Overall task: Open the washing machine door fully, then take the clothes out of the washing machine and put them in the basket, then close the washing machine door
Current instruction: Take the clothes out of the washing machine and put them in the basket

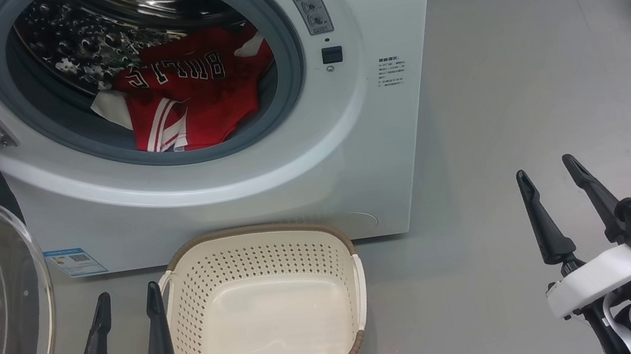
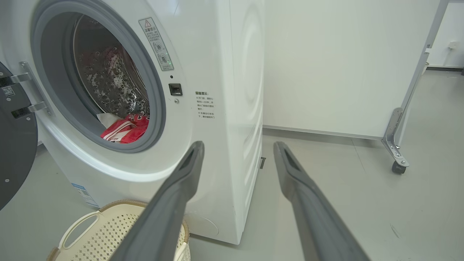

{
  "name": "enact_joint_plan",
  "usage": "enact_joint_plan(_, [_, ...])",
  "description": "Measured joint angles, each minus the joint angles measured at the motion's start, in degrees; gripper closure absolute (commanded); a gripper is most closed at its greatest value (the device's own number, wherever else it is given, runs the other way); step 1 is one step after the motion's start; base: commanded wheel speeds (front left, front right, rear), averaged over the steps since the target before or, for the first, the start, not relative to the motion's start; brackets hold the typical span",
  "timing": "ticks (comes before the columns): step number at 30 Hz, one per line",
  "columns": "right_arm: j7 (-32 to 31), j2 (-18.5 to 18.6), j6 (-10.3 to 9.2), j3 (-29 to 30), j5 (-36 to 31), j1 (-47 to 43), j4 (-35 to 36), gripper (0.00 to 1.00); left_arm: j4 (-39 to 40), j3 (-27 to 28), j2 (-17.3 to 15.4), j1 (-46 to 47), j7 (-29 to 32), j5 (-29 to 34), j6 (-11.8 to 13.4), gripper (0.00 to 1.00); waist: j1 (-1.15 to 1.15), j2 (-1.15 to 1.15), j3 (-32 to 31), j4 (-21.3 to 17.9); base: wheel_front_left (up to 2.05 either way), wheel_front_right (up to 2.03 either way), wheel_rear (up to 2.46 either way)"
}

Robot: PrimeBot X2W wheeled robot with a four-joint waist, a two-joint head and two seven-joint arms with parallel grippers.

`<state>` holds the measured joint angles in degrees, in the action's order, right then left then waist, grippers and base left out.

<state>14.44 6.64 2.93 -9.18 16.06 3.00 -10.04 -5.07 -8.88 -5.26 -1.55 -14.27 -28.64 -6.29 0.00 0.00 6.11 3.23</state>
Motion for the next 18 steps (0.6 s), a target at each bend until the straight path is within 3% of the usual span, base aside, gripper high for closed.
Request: enact_joint_plan(18, [0.0,-0.3,0.54,-0.94,-0.63,0.19,0.44,0.0,0.91,1.22,-0.24,0.68,0.0,0.04,0.53,0.0,0.0,0.0,3.51,-1.06,0.0,0.0,0.0])
